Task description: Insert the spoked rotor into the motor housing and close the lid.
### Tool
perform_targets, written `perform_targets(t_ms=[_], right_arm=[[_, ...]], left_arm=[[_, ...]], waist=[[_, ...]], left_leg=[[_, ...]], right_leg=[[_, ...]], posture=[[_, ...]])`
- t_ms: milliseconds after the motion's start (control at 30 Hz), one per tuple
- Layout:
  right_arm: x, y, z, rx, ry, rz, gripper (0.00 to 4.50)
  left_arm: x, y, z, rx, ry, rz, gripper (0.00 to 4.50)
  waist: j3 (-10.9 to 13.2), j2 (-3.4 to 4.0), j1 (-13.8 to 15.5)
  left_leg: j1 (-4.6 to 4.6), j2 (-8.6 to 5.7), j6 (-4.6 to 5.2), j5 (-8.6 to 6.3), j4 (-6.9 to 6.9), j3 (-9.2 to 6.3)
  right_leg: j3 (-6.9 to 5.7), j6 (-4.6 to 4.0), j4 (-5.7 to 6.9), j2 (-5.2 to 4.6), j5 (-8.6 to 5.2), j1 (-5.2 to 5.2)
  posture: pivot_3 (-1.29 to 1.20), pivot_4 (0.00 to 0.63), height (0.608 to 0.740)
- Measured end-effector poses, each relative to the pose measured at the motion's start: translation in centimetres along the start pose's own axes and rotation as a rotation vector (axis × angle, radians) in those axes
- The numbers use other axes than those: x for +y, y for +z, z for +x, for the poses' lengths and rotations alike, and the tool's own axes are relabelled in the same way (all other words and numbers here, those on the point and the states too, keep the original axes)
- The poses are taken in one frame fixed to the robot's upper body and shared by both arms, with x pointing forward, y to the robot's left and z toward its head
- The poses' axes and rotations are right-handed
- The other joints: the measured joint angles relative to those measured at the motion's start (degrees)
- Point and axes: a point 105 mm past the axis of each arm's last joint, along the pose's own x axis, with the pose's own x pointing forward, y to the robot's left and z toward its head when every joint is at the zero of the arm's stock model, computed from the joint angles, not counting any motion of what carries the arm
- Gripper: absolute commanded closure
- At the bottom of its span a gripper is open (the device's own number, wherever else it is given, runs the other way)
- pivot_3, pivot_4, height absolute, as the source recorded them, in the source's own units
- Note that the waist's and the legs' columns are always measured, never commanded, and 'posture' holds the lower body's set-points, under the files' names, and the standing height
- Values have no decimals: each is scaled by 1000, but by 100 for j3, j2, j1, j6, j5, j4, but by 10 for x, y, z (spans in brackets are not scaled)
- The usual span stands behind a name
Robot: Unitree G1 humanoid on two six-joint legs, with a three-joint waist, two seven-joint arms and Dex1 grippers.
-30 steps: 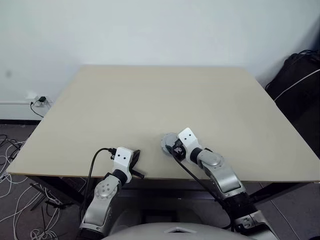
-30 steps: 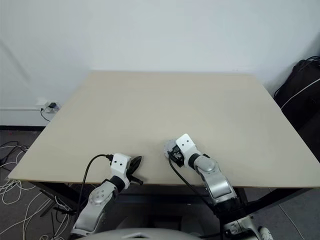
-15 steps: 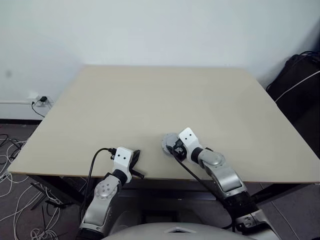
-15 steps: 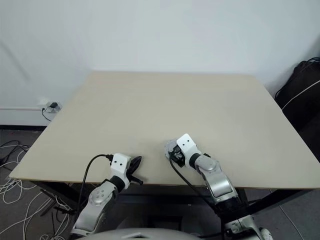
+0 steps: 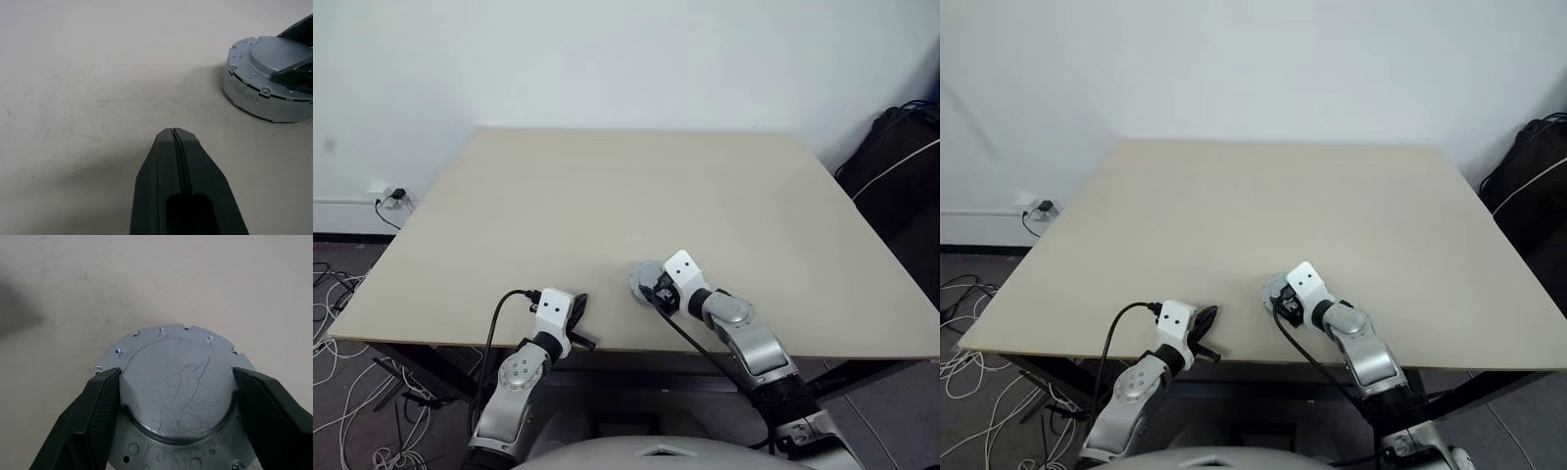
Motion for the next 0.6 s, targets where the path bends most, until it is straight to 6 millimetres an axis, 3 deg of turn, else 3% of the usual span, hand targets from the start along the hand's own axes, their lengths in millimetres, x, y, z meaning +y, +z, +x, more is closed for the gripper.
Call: perform_targets(t_ms=[600], right_arm=[[-3,-1,0,26,6,19,1246]], left_arm=[[0,0,0,1,4,0,4500]], waist=[[1,-1,-7]], left_leg=[[25,1,1,-2,0,-2]], right_leg=[[-2,0,-9,-10,-4,35]], posture=[[0,0,740]])
